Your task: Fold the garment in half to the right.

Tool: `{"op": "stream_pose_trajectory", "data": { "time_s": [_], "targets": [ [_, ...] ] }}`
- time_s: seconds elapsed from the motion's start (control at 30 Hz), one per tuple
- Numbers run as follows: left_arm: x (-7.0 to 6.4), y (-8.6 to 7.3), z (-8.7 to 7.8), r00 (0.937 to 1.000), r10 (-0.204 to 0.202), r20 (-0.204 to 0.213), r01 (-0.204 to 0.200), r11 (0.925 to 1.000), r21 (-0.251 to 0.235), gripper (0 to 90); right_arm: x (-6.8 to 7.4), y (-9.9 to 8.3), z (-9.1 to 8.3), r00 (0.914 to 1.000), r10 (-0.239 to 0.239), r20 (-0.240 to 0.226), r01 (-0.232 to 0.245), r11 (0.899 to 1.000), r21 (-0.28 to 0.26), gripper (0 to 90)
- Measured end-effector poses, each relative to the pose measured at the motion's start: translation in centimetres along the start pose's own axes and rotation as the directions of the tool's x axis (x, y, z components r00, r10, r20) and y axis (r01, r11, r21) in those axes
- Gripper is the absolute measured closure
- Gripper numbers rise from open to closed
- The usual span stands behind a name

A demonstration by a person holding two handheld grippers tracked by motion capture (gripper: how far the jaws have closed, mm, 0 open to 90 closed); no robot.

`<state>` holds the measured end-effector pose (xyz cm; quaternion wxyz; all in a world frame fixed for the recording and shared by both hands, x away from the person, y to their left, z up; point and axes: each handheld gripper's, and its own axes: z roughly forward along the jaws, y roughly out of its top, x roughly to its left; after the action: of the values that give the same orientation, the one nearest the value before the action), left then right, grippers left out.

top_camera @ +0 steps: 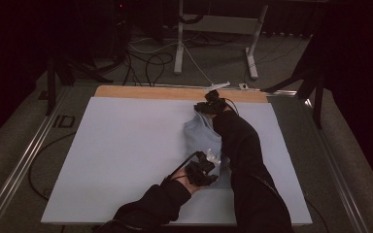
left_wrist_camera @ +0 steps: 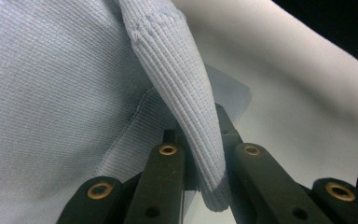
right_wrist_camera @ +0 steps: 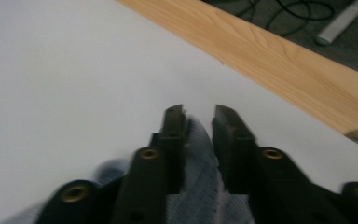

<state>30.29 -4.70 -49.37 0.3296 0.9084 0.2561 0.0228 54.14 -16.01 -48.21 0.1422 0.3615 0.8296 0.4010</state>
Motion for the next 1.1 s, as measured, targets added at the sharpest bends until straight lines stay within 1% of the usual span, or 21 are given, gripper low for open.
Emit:
{"op": "stream_pose_trajectory", "data": {
  "time_s": [0.03, 0.07, 0.13, 0.17, 0.2, 0.23, 0.33, 0.37, 0.4, 0.47, 0.5, 0.53, 0.6, 0.7, 0.77, 0.83, 0.87, 0.9, 0.97, 1.03, 1.1],
  "targets": [
    [0.0, 0.0, 0.1, 1.0000, -0.002, 0.000, 0.002, 1.0000, 0.000, 86.4, -0.4, -0.2, -0.2, 0.9998, 0.022, 0.001, -0.022, 1.000, 0.005, 67.5],
    [0.0, 0.1, 0.2, 1.0000, -0.007, 0.001, 0.007, 1.0000, 0.000, 86.4, -0.4, -0.2, -0.2, 0.9998, 0.022, 0.001, -0.022, 1.000, 0.005, 67.5],
    [0.0, 0.2, 0.4, 1.0000, -0.004, 0.002, 0.004, 1.0000, 0.006, 86.4, -0.7, -0.3, -0.7, 0.9995, 0.029, 0.010, -0.029, 1.000, 0.002, 61.9],
    [0.0, 0.2, 0.5, 1.0000, -0.005, 0.003, 0.005, 1.0000, 0.008, 86.4, -0.9, -0.4, -1.0, 0.9994, 0.035, -0.002, -0.035, 0.999, 0.005, 58.4],
    [0.1, 0.2, 0.7, 1.0000, -0.008, 0.002, 0.008, 0.9999, 0.012, 86.4, -1.0, -0.4, -1.2, 0.9995, 0.032, 0.006, -0.032, 0.999, 0.005, 54.8],
    [0.1, 0.3, 1.0, 0.9999, -0.015, 0.001, 0.015, 0.9998, 0.014, 86.4, -1.1, -0.5, -1.6, 0.9992, 0.037, 0.014, -0.037, 0.999, 0.006, 53.5],
    [0.2, 0.3, 1.4, 0.9999, -0.014, -0.004, 0.014, 0.9996, 0.023, 86.3, -1.6, -0.7, -2.9, 0.9993, 0.030, 0.025, -0.030, 0.999, 0.015, 47.9],
    [0.2, 0.3, 1.5, 0.9998, -0.022, -0.004, 0.022, 0.9996, 0.020, 86.3, -1.7, -0.6, -3.3, 0.9992, 0.033, 0.022, -0.034, 0.999, 0.010, 46.9],
    [0.2, 0.4, 1.5, 0.9997, -0.024, -0.003, 0.024, 0.9995, 0.021, 86.3, -1.8, -0.6, -3.8, 0.9988, 0.040, 0.030, -0.040, 0.999, -0.001, 45.6],
    [0.1, 0.5, 1.7, 0.9997, -0.026, -0.003, 0.026, 0.9995, 0.019, 86.2, -1.9, -0.4, -4.8, 0.9973, 0.072, 0.014, -0.072, 0.997, -0.027, 42.8],
    [0.1, 0.6, 1.7, 0.9996, -0.029, -0.001, 0.029, 0.9995, 0.016, 86.2, -1.8, -0.3, -5.1, 0.9970, 0.078, 0.004, -0.077, 0.996, -0.040, 42.0],
    [0.1, 0.6, 1.7, 0.9996, -0.029, -0.001, 0.029, 0.9995, 0.016, 86.1, -1.8, -0.3, -5.1, 0.9970, 0.078, 0.004, -0.077, 0.996, -0.040, 42.0],
    [0.0, 0.6, 1.6, 0.9991, -0.041, 0.008, 0.041, 0.9991, 0.004, 85.6, -1.3, -0.3, -5.6, 0.9971, 0.075, -0.011, -0.076, 0.996, -0.046, 41.2],
    [-0.3, 0.7, 1.5, 0.9983, -0.040, 0.041, 0.041, 0.9989, -0.021, 81.4, -0.8, -0.7, -5.4, 0.9977, 0.066, -0.012, -0.067, 0.998, -0.018, 41.1],
    [-0.5, 0.7, 1.4, 0.9982, -0.031, 0.051, 0.033, 0.9992, -0.025, 78.3, -0.7, -1.0, -5.4, 0.9974, 0.071, -0.016, -0.071, 0.997, -0.009, 40.3],
    [-0.8, 0.8, 1.4, 0.9973, -0.018, 0.071, 0.020, 0.9989, -0.041, 70.4, -0.7, -1.3, -5.4, 0.9966, 0.080, -0.021, -0.080, 0.997, 0.001, 39.4],
    [-0.9, 0.8, 1.5, 0.9971, -0.007, 0.076, 0.010, 0.9990, -0.042, 69.8, -0.7, -1.4, -5.5, 0.9969, 0.077, -0.018, -0.077, 0.997, 0.005, 39.3],
    [-1.0, 0.8, 1.6, 0.9966, -0.003, 0.083, 0.007, 0.9989, -0.047, 67.9, -0.7, -1.5, -5.7, 0.9971, 0.074, -0.016, -0.074, 0.997, 0.006, 39.0],
    [-1.1, 0.7, 1.8, 0.9935, -0.001, 0.114, 0.007, 0.9988, -0.048, 65.0, -0.7, -1.6, -6.2, 0.9962, 0.083, -0.029, -0.083, 0.997, 0.004, 38.5],
    [-1.3, 0.6, 2.0, 0.9911, 0.006, 0.133, 0.000, 0.9990, -0.045, 63.4, -0.8, -1.5, -6.8, 0.9972, 0.072, -0.023, -0.071, 0.997, 0.010, 37.3],
    [-1.4, 0.6, 2.2, 0.9900, 0.006, 0.141, 0.001, 0.9990, -0.046, 61.6, -0.8, -1.3, -7.6, 0.9980, 0.061, -0.018, -0.061, 0.998, 0.005, 36.4]
  ]
}}
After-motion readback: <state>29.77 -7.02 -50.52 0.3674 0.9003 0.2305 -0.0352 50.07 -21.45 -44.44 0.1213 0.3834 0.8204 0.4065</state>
